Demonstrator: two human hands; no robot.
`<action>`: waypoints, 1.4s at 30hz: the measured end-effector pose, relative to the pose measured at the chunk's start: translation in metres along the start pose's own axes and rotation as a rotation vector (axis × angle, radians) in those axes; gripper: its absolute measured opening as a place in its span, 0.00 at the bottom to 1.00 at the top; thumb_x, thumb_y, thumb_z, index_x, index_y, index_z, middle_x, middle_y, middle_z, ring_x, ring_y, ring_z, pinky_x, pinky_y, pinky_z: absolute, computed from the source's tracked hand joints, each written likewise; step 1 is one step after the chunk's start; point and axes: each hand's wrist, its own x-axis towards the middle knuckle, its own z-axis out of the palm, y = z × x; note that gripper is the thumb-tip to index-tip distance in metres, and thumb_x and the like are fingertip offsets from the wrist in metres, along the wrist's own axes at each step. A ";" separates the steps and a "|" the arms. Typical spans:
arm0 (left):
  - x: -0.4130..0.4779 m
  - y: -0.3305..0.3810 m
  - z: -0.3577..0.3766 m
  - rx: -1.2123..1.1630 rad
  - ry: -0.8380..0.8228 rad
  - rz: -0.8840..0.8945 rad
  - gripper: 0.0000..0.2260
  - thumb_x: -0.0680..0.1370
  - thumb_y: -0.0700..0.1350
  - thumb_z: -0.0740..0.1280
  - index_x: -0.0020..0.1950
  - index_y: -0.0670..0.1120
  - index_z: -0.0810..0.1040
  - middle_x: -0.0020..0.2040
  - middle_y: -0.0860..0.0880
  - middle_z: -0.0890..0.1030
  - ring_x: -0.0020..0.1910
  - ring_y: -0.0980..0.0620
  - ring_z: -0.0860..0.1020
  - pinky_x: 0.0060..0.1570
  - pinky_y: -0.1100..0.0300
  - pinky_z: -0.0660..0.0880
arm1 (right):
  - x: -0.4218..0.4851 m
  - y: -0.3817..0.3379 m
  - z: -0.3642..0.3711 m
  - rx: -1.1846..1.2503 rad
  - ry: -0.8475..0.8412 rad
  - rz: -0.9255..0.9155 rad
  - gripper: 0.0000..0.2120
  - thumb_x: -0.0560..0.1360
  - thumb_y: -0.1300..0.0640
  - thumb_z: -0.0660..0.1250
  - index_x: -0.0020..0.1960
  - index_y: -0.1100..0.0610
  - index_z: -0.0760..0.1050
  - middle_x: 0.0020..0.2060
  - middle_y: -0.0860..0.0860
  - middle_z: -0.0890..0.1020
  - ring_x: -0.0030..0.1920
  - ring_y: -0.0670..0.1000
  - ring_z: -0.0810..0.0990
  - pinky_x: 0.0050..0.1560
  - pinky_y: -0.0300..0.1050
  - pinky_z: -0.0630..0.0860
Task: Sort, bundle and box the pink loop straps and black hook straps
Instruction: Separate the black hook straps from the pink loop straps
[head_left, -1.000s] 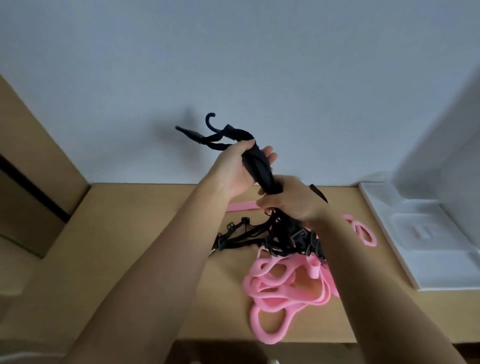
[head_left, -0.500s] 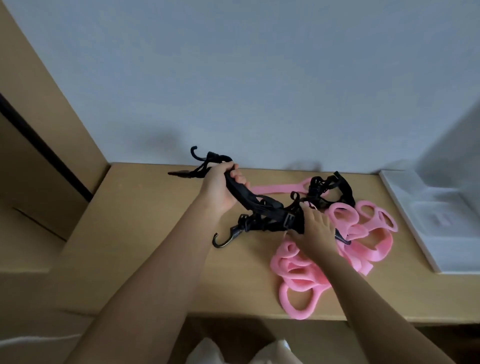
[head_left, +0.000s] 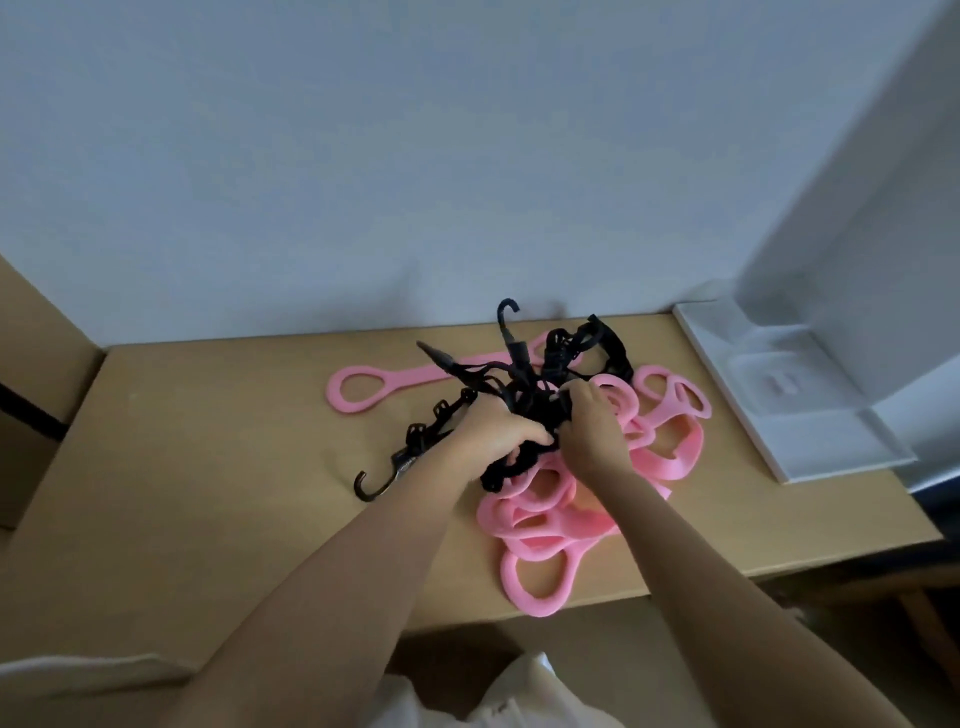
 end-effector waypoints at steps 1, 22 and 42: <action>0.002 0.000 0.008 0.031 -0.032 -0.012 0.07 0.68 0.40 0.73 0.42 0.41 0.78 0.29 0.48 0.76 0.26 0.54 0.73 0.28 0.65 0.70 | 0.000 0.001 -0.002 0.071 -0.029 0.019 0.13 0.70 0.71 0.56 0.53 0.65 0.71 0.52 0.59 0.74 0.51 0.57 0.72 0.47 0.47 0.68; 0.032 0.026 0.034 -0.036 0.037 0.025 0.13 0.73 0.47 0.71 0.34 0.44 0.71 0.29 0.49 0.70 0.27 0.53 0.68 0.30 0.61 0.64 | -0.005 0.083 -0.031 0.223 -0.292 0.256 0.11 0.77 0.59 0.62 0.47 0.68 0.75 0.40 0.61 0.78 0.38 0.53 0.73 0.44 0.52 0.73; 0.036 0.027 0.055 0.118 0.074 0.019 0.14 0.72 0.46 0.73 0.36 0.42 0.71 0.27 0.48 0.70 0.25 0.51 0.68 0.30 0.59 0.66 | 0.002 0.093 -0.066 -0.435 -0.130 0.107 0.08 0.80 0.60 0.56 0.42 0.57 0.70 0.36 0.51 0.72 0.38 0.53 0.75 0.34 0.44 0.71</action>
